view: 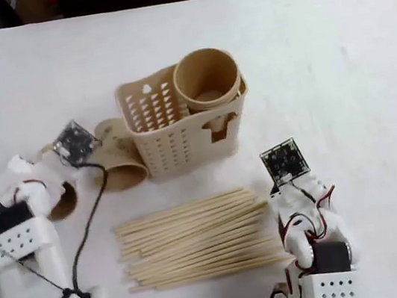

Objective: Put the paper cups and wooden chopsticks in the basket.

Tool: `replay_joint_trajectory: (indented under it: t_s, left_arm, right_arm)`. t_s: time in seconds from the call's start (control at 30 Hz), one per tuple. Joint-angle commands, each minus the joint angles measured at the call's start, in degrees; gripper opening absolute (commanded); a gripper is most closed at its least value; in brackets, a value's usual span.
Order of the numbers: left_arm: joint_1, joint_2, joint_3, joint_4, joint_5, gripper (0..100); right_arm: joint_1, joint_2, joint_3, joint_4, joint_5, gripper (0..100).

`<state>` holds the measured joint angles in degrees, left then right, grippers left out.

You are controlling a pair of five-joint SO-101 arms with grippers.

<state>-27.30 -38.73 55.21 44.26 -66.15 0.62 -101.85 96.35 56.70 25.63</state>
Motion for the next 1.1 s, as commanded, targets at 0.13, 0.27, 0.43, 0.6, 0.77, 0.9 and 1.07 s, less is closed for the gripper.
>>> replay_joint_trajectory:
  t_s: [0.13,0.27,0.43,0.6,0.77,0.9,1.07]
  left_arm:
    - [-0.7,-0.5,-32.3,33.8,10.7,2]
    - [1.3,-0.4,-49.0,41.8,18.0,2]
    - [11.7,0.0,-67.3,50.2,33.2,2]
    - [29.9,0.0,-76.7,52.5,53.6,2]
    - [48.7,0.5,-71.6,46.2,62.0,2]
    - [51.7,4.8,-66.5,37.9,65.4,2]
    - [52.0,12.5,-66.3,34.1,66.5,2]
  right_arm:
    - [0.2,0.0,0.5,-1.0,0.8,1.7]
    - [0.2,0.0,0.5,-1.0,0.8,1.7]
    - [0.2,0.0,0.5,-1.0,0.8,1.7]
    - [0.2,0.0,0.5,-1.0,0.8,1.7]
    - [0.3,0.0,0.5,-1.0,0.8,1.7]
    - [0.3,0.0,0.5,-1.0,0.8,1.7]
    - [0.2,0.0,0.5,-1.0,0.8,1.7]
